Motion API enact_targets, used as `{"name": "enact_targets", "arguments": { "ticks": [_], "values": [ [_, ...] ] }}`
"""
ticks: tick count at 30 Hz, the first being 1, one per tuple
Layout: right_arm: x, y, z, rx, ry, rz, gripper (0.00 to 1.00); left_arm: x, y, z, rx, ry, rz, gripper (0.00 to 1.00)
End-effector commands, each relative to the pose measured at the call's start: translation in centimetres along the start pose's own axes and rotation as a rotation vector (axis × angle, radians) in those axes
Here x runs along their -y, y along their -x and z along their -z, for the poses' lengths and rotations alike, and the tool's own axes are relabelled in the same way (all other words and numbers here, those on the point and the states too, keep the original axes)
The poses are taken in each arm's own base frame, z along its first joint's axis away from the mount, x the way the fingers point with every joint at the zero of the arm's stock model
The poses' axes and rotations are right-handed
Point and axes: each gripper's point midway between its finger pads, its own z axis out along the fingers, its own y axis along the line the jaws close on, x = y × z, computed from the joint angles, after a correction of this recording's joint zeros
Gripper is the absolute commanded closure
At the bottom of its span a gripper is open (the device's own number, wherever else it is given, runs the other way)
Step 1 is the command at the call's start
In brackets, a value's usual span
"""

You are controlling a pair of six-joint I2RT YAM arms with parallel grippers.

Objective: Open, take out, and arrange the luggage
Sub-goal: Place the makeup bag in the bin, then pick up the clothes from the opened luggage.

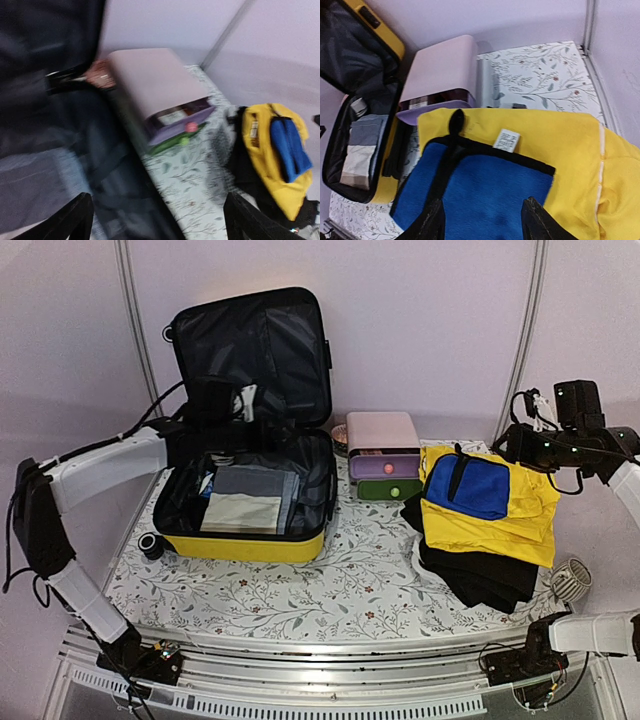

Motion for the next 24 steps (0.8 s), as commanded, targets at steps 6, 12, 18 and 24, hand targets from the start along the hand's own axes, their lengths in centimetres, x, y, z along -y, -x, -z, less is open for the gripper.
{"name": "enact_targets", "arguments": {
  "ticks": [6, 12, 18, 24],
  "values": [
    [-10.8, 3.5, 2.8, 0.076, 0.627, 0.015, 0.44, -19.5, -7.2, 8.0, -0.144, 0.376, 0.280, 0.39],
    [-11.2, 3.1, 1.7, 0.041, 0.651, 0.012, 0.44, -24.1, -10.3, 7.6, -0.207, 0.386, 0.376, 0.37],
    [-11.1, 2.7, 1.7, 0.039, 0.650, 0.014, 0.44, -25.0, -12.8, 5.0, -0.287, 0.307, 0.431, 0.31],
    [-11.0, 2.3, 1.6, 0.034, 0.648, 0.010, 0.44, -25.7, -14.6, 3.6, -0.331, 0.291, 0.469, 0.33]
  ]
}}
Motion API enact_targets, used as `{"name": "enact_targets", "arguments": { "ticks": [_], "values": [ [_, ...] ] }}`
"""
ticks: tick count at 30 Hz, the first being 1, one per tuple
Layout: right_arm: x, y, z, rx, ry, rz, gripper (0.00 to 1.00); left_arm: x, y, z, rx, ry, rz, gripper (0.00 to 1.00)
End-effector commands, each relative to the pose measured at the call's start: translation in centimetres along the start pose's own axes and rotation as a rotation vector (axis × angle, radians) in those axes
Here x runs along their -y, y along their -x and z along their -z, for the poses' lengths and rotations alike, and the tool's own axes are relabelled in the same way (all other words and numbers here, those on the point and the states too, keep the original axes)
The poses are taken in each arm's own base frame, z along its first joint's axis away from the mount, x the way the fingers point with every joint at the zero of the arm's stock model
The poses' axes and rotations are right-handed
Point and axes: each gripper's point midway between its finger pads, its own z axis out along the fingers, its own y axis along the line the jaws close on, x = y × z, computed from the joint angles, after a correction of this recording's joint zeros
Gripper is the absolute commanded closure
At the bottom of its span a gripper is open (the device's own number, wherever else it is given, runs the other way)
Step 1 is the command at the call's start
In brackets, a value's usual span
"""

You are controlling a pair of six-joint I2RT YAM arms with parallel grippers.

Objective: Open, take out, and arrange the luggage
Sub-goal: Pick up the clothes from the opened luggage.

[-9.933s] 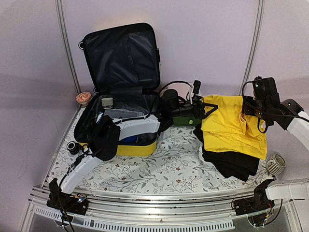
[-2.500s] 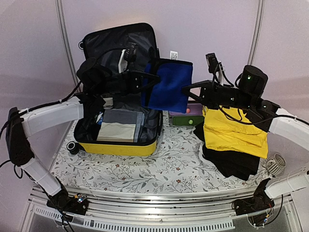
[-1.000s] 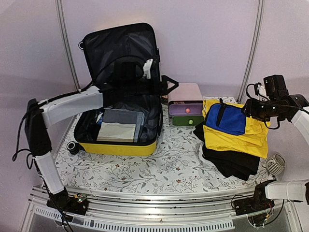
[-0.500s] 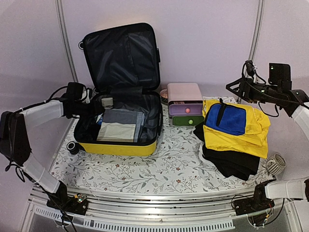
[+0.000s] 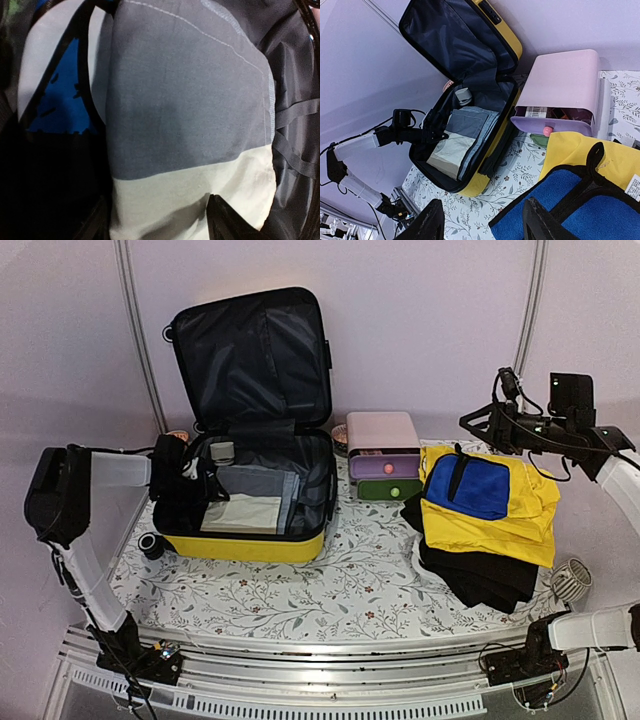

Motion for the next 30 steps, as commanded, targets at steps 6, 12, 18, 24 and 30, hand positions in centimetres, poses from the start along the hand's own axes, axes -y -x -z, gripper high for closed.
{"name": "enact_targets", "arguments": {
  "ticks": [6, 12, 18, 24, 30],
  "values": [
    [-0.5, -0.2, 0.1, 0.009, 0.030, 0.011, 0.45, 2.0, 1.6, 0.1, 0.017, -0.108, -0.027, 0.65],
    [-0.6, -0.2, 0.0, 0.007, 0.039, 0.012, 0.45, 4.6, 3.6, 3.0, 0.128, -0.188, -0.075, 1.00],
    [0.0, -1.1, -0.5, -0.010, 0.043, -0.005, 0.45, 8.1, 4.2, 4.9, 0.159, -0.289, -0.110, 1.00],
    [0.1, -1.2, -0.7, -0.016, 0.047, -0.013, 0.45, 7.2, 4.0, 3.9, 0.130, -0.224, -0.113, 0.98],
    [0.0, -1.2, -0.6, -0.015, 0.049, -0.008, 0.45, 4.2, 3.6, 2.6, 0.111, -0.118, -0.079, 0.99]
  ]
}}
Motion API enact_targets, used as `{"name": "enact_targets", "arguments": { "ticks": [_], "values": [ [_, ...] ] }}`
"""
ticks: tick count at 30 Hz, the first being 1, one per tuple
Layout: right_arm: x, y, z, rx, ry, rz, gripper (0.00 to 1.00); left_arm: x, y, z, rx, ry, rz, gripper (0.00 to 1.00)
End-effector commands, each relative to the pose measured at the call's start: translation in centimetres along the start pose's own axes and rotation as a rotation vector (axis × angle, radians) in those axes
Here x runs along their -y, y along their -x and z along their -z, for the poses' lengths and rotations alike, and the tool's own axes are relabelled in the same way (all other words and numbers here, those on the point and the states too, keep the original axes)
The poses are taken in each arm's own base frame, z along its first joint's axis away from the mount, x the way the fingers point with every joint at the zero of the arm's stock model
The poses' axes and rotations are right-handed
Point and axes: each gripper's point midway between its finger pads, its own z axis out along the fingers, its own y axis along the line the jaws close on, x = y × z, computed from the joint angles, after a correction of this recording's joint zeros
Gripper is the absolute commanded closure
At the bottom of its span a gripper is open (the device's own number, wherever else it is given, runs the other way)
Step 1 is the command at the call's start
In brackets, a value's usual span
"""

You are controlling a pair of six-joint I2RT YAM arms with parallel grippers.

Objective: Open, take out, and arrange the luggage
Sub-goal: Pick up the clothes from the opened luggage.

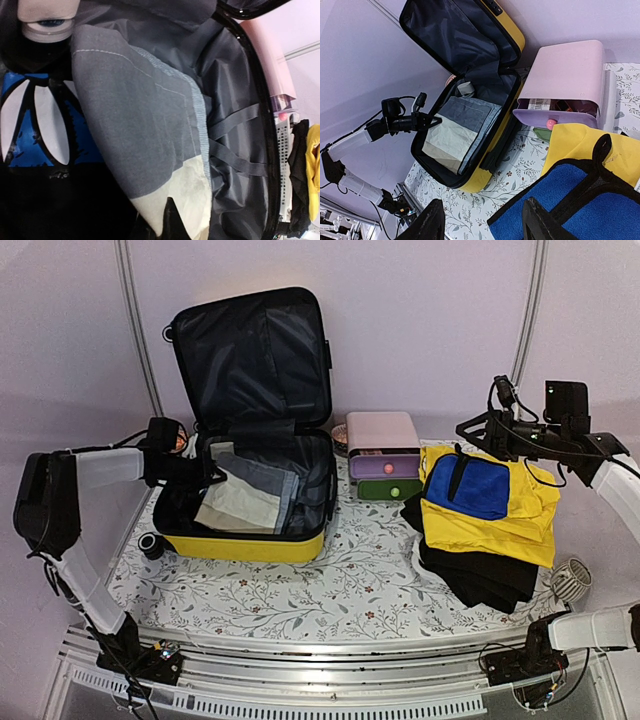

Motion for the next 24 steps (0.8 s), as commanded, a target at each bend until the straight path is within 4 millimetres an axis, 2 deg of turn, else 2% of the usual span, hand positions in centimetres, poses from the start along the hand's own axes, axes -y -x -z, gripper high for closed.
{"name": "enact_targets", "arguments": {
  "ticks": [1, 4, 6, 8, 10, 13, 15, 19, 24],
  "values": [
    [-0.7, 0.1, 0.2, 0.008, 0.027, 0.010, 0.45, -2.1, 0.0, -0.7, -0.012, 0.064, 0.006, 0.98],
    [-0.7, 0.1, 0.2, 0.008, 0.028, 0.010, 0.45, -2.5, -0.7, -1.3, -0.039, 0.059, 0.022, 1.00],
    [-0.7, -0.1, 0.1, 0.003, 0.038, 0.005, 0.45, -1.5, -0.6, -1.2, -0.029, 0.005, 0.018, 1.00],
    [-1.1, -0.4, -0.2, -0.010, 0.059, 0.006, 0.45, 0.9, -0.2, -0.6, -0.003, -0.091, -0.005, 1.00],
    [-1.7, -0.8, -0.9, -0.030, 0.075, 0.017, 0.45, 4.5, 0.4, 0.1, 0.025, -0.151, -0.067, 1.00],
    [-2.7, -1.5, -2.4, -0.068, 0.092, 0.041, 0.45, 9.6, 1.3, 0.9, 0.057, -0.179, -0.156, 1.00],
    [-3.2, -2.0, -3.4, -0.088, 0.104, 0.052, 0.45, 12.2, 1.6, 1.0, 0.068, -0.178, -0.199, 1.00],
    [-3.8, -2.5, -4.7, -0.108, 0.133, 0.053, 0.45, 15.3, 0.9, 0.0, 0.052, -0.117, -0.279, 1.00],
    [-3.5, -3.0, -5.5, -0.128, 0.135, 0.051, 0.45, 18.0, -0.5, -1.6, 0.019, -0.057, -0.359, 1.00]
  ]
}}
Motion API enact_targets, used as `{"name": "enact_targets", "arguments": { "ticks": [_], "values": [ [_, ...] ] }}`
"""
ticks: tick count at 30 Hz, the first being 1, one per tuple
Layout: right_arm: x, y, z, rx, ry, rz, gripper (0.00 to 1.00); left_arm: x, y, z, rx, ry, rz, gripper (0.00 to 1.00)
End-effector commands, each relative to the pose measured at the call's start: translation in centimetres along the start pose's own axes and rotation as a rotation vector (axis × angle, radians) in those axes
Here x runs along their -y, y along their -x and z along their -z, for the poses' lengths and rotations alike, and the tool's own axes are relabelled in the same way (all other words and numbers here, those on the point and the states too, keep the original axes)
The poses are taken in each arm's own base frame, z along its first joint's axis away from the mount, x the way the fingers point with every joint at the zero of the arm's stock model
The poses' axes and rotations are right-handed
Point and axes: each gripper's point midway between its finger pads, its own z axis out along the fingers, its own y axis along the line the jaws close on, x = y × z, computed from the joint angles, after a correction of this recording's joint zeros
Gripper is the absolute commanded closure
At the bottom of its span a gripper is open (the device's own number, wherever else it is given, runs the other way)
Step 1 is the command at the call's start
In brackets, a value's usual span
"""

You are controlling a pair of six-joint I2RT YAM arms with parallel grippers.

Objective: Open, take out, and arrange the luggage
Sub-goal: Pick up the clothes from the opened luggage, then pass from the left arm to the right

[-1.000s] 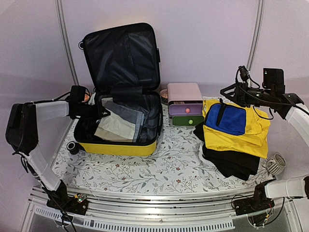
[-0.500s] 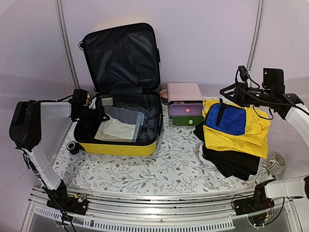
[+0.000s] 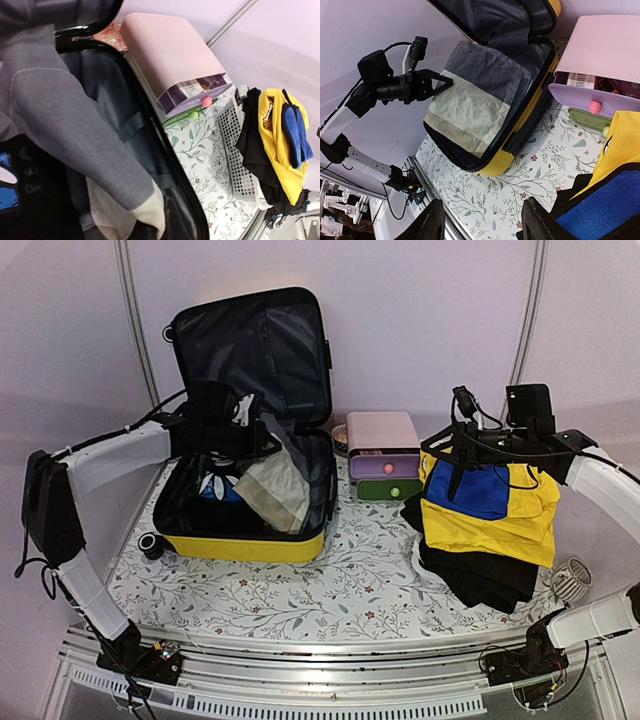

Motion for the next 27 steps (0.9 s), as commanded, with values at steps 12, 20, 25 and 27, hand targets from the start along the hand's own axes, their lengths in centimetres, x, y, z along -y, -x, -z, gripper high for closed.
{"name": "enact_targets", "arguments": {
  "ticks": [12, 20, 25, 27],
  "values": [
    [-0.8, 0.5, -1.5, -0.004, 0.037, 0.037, 0.45, 2.9, 0.7, -0.3, -0.009, 0.074, -0.096, 1.00],
    [-6.0, -0.2, -3.3, -0.037, 0.239, 0.251, 0.34, 12.6, -0.6, 6.3, -0.071, -0.333, -0.401, 1.00],
    [-9.5, 0.9, -3.7, 0.023, 0.293, 0.531, 0.23, 15.5, -2.5, 9.3, -0.121, -0.311, -0.586, 1.00],
    [-10.7, 1.3, -3.2, 0.085, 0.338, 0.664, 0.18, 17.6, -3.8, 10.2, -0.144, -0.332, -0.661, 1.00]
  ]
}}
